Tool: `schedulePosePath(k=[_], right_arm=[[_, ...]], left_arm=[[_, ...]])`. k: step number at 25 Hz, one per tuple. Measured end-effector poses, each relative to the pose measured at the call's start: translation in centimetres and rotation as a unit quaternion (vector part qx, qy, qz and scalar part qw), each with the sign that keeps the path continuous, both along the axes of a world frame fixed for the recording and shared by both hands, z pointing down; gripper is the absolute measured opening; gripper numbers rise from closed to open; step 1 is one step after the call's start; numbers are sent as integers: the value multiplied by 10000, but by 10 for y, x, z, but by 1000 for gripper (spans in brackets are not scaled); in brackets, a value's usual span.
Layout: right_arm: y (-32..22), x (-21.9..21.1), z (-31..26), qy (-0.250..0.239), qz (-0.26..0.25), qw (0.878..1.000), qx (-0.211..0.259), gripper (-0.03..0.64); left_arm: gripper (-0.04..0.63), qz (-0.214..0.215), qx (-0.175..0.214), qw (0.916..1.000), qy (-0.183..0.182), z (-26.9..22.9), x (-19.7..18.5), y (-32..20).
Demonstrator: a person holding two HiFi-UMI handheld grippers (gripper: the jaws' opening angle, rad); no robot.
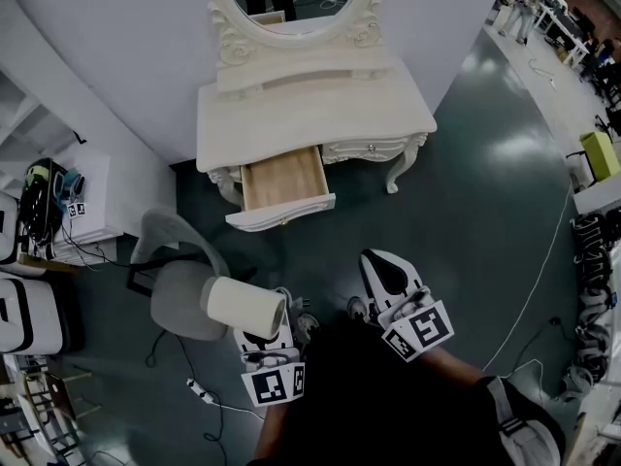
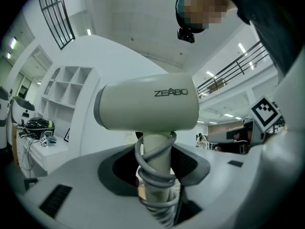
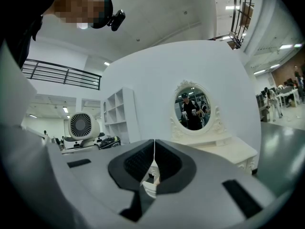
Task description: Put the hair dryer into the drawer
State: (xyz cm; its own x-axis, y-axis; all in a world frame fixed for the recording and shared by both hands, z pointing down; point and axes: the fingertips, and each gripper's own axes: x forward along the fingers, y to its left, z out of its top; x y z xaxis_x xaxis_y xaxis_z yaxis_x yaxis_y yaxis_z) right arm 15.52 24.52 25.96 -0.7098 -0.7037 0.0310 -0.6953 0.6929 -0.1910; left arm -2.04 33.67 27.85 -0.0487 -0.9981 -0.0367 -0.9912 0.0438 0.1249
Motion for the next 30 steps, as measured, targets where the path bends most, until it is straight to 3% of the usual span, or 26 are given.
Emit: schedulePosePath(k=[21, 30], right_arm=[[41, -46, 8, 96, 320, 9994, -71, 32], [11, -51, 12, 46, 328, 9994, -71, 32]], left_arm=[[196, 513, -84, 9986, -67, 10, -41, 21], [196, 477, -139, 9987, -137, 17, -48, -7]])
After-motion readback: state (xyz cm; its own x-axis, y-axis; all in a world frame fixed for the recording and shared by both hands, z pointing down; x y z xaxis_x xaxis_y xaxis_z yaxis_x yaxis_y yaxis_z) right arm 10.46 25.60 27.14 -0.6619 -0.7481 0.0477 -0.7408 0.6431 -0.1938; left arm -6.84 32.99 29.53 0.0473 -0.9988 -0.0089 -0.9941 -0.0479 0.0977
